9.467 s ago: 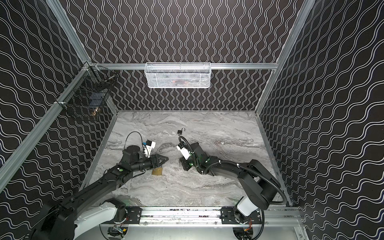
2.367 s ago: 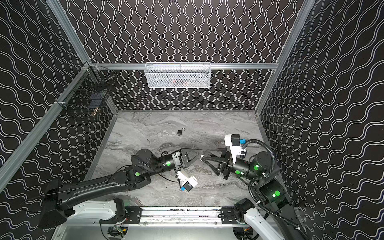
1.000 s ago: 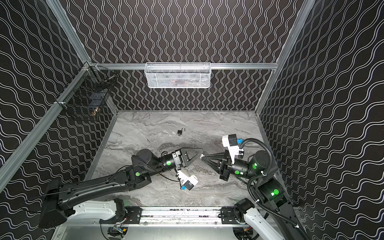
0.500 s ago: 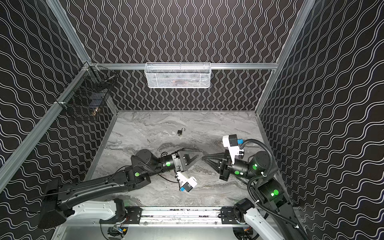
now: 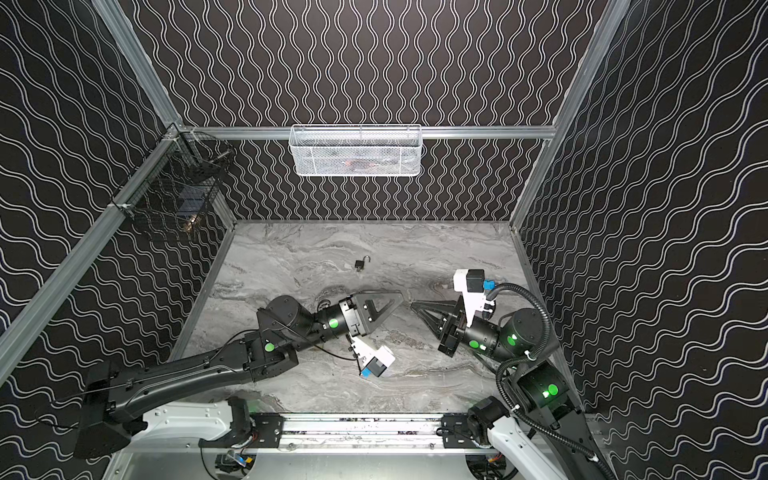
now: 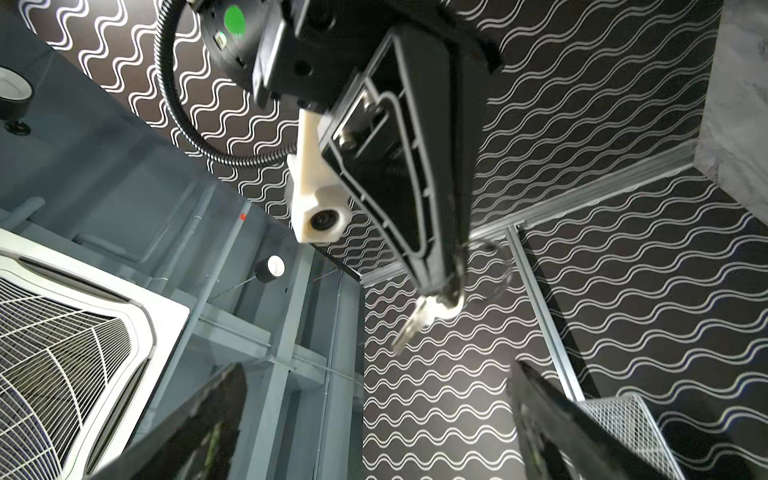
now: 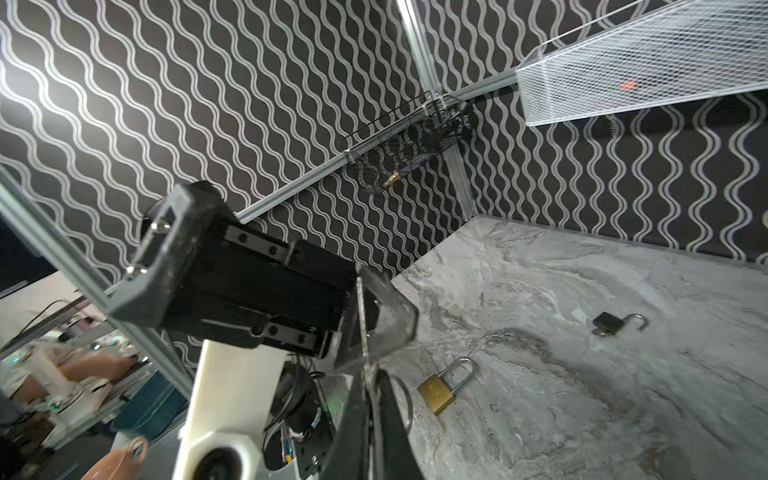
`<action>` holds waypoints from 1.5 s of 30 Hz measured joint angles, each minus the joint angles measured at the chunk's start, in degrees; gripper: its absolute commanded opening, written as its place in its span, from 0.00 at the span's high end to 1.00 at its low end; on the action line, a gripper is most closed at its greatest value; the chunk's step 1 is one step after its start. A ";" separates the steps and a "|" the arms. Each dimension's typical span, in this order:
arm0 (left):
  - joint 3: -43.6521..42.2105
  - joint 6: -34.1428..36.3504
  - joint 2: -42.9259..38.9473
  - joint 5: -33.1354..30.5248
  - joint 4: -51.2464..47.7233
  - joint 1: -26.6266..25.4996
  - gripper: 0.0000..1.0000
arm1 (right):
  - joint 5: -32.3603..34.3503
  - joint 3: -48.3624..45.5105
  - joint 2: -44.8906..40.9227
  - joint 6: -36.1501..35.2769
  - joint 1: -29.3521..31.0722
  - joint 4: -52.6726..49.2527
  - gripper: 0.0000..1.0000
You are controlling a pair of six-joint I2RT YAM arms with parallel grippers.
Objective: Unlock with the key
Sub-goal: 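Move the open left gripper down over the brass padlock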
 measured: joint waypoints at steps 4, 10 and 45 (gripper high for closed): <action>-1.75 -0.26 -4.31 -5.81 -5.11 0.04 0.01 | 5.99 -2.10 1.27 -1.79 0.00 3.19 1.00; -1.55 -25.92 -12.66 -17.38 -17.86 0.22 0.01 | 18.36 -7.56 1.73 -4.20 0.00 9.79 1.00; -2.21 -154.83 15.58 -5.79 -71.80 30.49 0.37 | -6.34 -37.57 41.22 0.87 -0.66 72.39 1.00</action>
